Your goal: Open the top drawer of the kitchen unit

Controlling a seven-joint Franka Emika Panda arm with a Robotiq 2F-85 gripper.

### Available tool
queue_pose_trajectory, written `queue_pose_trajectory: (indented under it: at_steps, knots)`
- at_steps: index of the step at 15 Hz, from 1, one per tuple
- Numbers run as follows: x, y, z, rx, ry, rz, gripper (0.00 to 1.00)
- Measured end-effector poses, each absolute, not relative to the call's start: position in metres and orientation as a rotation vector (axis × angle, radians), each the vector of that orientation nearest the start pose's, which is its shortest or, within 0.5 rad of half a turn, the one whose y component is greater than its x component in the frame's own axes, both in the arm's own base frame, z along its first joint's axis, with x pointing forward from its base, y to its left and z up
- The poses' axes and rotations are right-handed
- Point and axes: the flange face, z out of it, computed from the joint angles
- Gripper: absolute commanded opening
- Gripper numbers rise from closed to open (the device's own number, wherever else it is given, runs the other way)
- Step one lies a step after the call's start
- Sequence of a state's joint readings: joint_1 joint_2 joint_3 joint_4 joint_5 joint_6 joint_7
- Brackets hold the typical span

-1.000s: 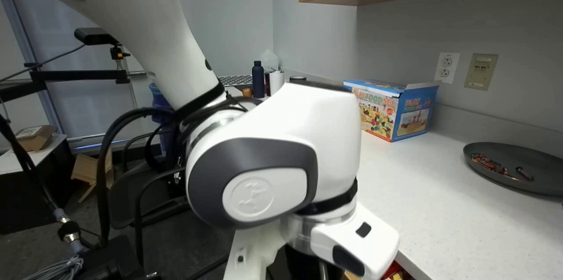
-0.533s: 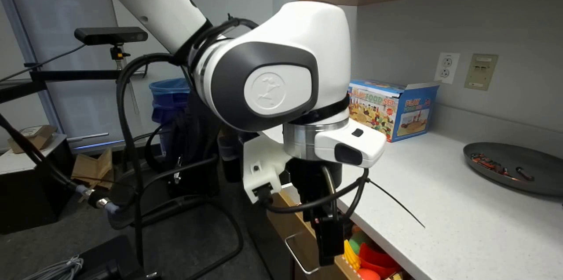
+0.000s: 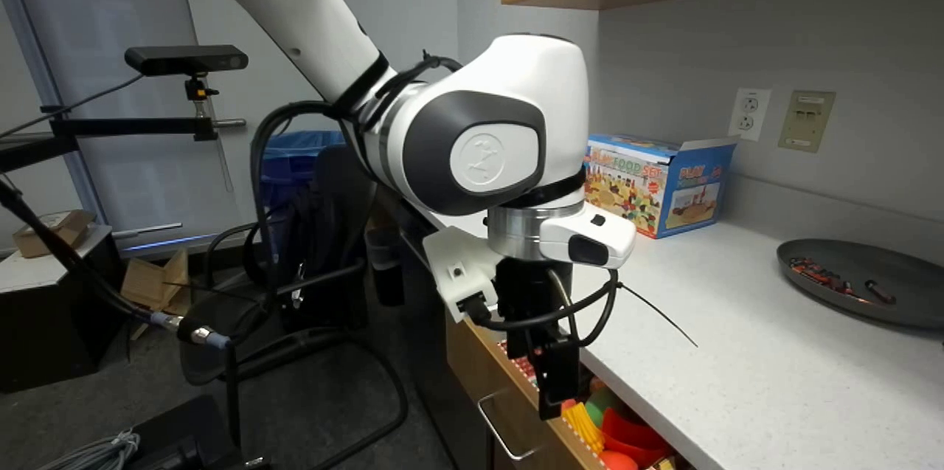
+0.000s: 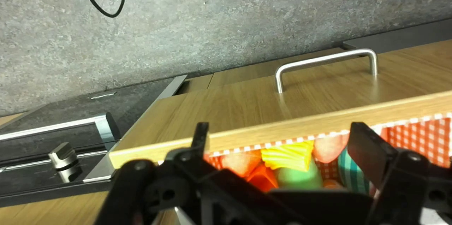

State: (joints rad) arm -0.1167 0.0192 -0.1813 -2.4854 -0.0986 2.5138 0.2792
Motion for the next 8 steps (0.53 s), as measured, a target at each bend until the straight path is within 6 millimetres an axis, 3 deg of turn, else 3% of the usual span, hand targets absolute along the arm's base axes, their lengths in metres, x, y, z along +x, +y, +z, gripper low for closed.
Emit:
queue_pose_trajectory:
  at_steps: [8]
  knots:
    - [0.502, -0.131, 0.244, -3.107, 0.697, 0.045, 1.0]
